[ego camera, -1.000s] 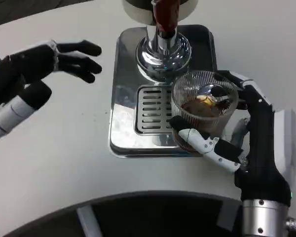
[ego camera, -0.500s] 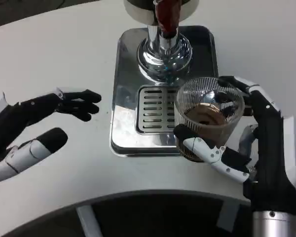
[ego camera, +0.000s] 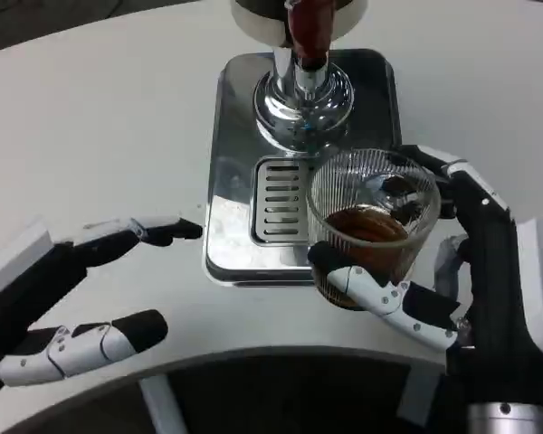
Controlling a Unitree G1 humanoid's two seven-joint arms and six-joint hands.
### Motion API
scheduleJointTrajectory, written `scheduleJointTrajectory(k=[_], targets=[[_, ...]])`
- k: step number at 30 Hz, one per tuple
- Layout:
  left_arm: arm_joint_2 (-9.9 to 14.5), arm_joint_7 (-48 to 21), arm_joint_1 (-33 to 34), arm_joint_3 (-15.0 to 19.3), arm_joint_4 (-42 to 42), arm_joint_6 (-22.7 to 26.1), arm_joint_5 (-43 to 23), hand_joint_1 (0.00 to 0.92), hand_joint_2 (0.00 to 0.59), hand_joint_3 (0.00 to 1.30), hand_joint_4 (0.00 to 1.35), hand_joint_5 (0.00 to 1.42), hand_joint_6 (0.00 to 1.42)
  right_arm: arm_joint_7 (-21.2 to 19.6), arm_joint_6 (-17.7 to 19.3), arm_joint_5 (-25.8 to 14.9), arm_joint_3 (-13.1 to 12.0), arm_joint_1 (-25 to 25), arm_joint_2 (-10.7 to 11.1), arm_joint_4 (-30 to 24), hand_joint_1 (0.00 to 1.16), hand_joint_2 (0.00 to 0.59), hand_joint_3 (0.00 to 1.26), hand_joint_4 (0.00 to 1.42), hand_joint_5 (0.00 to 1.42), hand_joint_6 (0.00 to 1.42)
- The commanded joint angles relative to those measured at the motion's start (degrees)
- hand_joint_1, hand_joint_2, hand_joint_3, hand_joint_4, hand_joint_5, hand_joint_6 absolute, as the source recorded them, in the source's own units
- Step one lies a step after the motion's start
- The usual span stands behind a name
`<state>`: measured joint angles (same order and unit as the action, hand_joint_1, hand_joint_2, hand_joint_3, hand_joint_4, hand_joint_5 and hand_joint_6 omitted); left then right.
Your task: Grasp the cup under the faucet to collect the drink, then remove the cup.
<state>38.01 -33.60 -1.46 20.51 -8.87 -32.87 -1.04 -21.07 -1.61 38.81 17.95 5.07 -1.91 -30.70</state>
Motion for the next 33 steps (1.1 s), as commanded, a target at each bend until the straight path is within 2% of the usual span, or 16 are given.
scheduleJointTrajectory(k=[1, 4, 6, 13, 24, 28, 33], targets=[[1.6, 0.8, -2.8, 0.9, -2.9, 0.7, 1.8, 0.000, 0.144, 0.23, 0.15, 0.18, 0.14, 0.7, 3.8, -0.9, 0.8, 1.1, 0.0, -4.2, 0.89, 0.166, 0.93, 1.09, 1.33, 1.41], [1.8, 0.8, -3.9, 1.3, -4.8, 1.3, 2.3, 0.000, 0.144, 0.22, 0.13, 0.16, 0.13, 1.6, 3.9, -1.5, 0.9, 1.6, 0.1, -5.2, 0.89, 0.166, 0.93, 1.09, 1.34, 1.41], [1.8, 0.8, -4.8, 1.7, -6.3, 1.7, 2.7, 0.000, 0.138, 0.17, 0.06, 0.09, 0.11, 2.6, 4.1, -1.9, 1.0, 2.0, 0.4, -5.9, 0.89, 0.166, 0.93, 1.10, 1.34, 1.41], [2.0, 1.5, -8.0, 3.7, -10.9, 3.5, 4.0, 0.000, 0.132, 0.13, 0.01, 0.03, 0.07, 5.4, 4.9, -3.2, 0.9, 2.8, 1.2, -7.2, 0.89, 0.166, 0.94, 1.11, 1.34, 1.41], [1.4, 2.3, -13.0, 7.1, -18.5, 8.4, 9.0, 0.000, 0.126, 0.01, 0.00, 0.00, 0.01, 9.9, 6.0, -5.3, 1.9, 3.3, 2.6, -8.2, 0.89, 0.166, 0.95, 1.11, 1.35, 1.42], [0.4, 2.5, -16.3, 8.8, -21.3, 8.0, 9.8, 0.000, 0.125, 0.00, 0.00, 0.00, 0.00, 11.7, 6.3, -5.9, 3.0, 3.6, 3.0, -8.7, 0.89, 0.166, 0.95, 1.12, 1.36, 1.42], [0.3, 2.6, -18.1, 10.0, -22.6, 7.3, 9.8, 0.000, 0.123, 0.00, 0.00, 0.00, 0.00, 13.3, 6.5, -6.6, 3.3, 4.0, 3.3, -9.5, 0.89, 0.166, 0.96, 1.12, 1.35, 1.42]])
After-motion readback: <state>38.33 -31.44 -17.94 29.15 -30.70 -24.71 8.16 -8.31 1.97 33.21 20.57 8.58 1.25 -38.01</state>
